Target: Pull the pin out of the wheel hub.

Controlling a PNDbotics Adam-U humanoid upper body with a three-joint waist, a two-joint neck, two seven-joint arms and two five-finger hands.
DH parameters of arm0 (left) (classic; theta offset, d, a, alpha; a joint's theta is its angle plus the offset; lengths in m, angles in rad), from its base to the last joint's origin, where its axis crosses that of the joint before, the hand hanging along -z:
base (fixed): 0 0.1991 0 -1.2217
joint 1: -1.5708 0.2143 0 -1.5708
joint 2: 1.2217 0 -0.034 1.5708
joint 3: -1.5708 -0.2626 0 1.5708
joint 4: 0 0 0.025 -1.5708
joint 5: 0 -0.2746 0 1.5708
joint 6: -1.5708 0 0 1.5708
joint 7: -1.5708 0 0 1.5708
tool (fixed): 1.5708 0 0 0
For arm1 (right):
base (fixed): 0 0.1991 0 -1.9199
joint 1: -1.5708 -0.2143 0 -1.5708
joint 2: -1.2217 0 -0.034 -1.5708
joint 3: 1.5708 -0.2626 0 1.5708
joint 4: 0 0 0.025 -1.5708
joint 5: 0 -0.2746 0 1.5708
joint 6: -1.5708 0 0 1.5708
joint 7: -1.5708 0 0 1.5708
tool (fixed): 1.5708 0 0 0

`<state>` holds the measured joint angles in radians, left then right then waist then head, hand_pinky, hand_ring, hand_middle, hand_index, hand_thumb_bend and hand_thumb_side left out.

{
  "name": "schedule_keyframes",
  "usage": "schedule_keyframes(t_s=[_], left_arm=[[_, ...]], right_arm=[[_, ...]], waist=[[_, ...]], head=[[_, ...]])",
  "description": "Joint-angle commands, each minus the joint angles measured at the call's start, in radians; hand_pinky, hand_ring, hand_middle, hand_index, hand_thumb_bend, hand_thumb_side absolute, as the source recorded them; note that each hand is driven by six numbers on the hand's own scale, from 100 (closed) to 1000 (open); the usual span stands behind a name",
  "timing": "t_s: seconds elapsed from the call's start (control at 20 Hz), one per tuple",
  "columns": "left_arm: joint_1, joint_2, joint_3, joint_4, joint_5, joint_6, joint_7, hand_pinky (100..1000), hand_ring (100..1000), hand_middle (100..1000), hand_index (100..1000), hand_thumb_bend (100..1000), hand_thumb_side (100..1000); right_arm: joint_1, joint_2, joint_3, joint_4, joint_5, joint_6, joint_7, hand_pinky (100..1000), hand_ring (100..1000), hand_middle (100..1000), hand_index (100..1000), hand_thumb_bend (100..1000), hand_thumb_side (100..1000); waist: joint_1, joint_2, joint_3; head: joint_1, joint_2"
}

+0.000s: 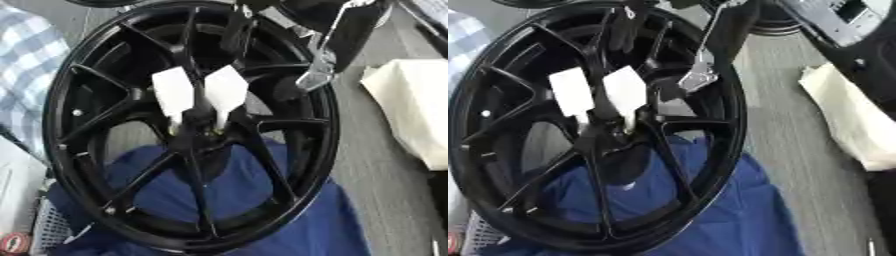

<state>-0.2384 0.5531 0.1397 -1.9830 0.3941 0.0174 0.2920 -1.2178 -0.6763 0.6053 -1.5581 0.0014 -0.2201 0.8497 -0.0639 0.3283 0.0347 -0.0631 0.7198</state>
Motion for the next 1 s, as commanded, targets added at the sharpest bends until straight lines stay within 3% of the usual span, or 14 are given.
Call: schedule_keyframes(t_s=[0.05,0.5,1.0], left_arm=[[-0.011,0.019,0.006,-0.017,0.005,-0.002,0.001,800,783,737,778,557,471],[-0.021,0.018,0.004,-0.017,0.007,-0.003,0.002,800,783,737,777,560,469],[-0.041,0.014,-0.004,-0.017,0.009,-0.003,-0.007,799,782,737,777,561,469]], right_arm=[[-0.030,0.009,0.000,0.006,0.012,0.051,-0.002,899,851,747,873,481,387],[-0.027,0.036,0.019,0.012,0.013,0.129,0.044,903,858,756,878,517,391],[-0.007,0.054,0.024,0.056,0.066,0.118,0.028,901,853,747,867,516,386]], waist=[[0.003,-0.027,0.001],[-0.003,-0.027,0.005],[-0.003,-0.005,0.020]], head=[[-0.004,0.000],[-0.006,-0.011],[-0.018,-0.036]])
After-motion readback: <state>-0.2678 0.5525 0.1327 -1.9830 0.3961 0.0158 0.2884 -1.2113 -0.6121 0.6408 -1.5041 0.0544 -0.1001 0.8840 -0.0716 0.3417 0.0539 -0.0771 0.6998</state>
